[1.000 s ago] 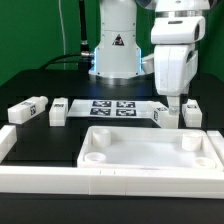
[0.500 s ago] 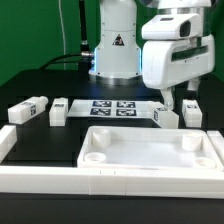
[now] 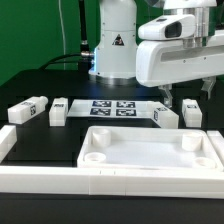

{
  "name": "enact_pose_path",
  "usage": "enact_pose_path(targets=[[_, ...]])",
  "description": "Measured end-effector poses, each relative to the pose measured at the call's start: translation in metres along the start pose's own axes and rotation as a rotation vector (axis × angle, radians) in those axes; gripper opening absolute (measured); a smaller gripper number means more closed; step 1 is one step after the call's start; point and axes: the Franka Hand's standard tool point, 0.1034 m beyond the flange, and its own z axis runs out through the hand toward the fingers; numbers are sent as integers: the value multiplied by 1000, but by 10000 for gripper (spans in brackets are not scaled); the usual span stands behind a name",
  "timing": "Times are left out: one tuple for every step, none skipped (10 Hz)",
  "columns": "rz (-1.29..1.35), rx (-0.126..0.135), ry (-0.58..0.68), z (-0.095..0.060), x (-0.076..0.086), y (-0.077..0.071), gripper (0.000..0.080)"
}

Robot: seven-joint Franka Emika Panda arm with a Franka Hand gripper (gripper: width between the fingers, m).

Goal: Assemble desk

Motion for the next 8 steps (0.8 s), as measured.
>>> enact_pose_path(targets=[[130,2,-6,2,-6,-9,649],[231,7,-15,5,-10,-15,649],[338,16,-17,6,-11,-19,649],[450,29,-21,7,-11,-21,649],[487,33,-21,7,-11,-22,649],[486,33,-26,7,-12,-22,649],[476,34,-42,7,-13,-22,649],[462,34,-36,10,-14,-26,649]])
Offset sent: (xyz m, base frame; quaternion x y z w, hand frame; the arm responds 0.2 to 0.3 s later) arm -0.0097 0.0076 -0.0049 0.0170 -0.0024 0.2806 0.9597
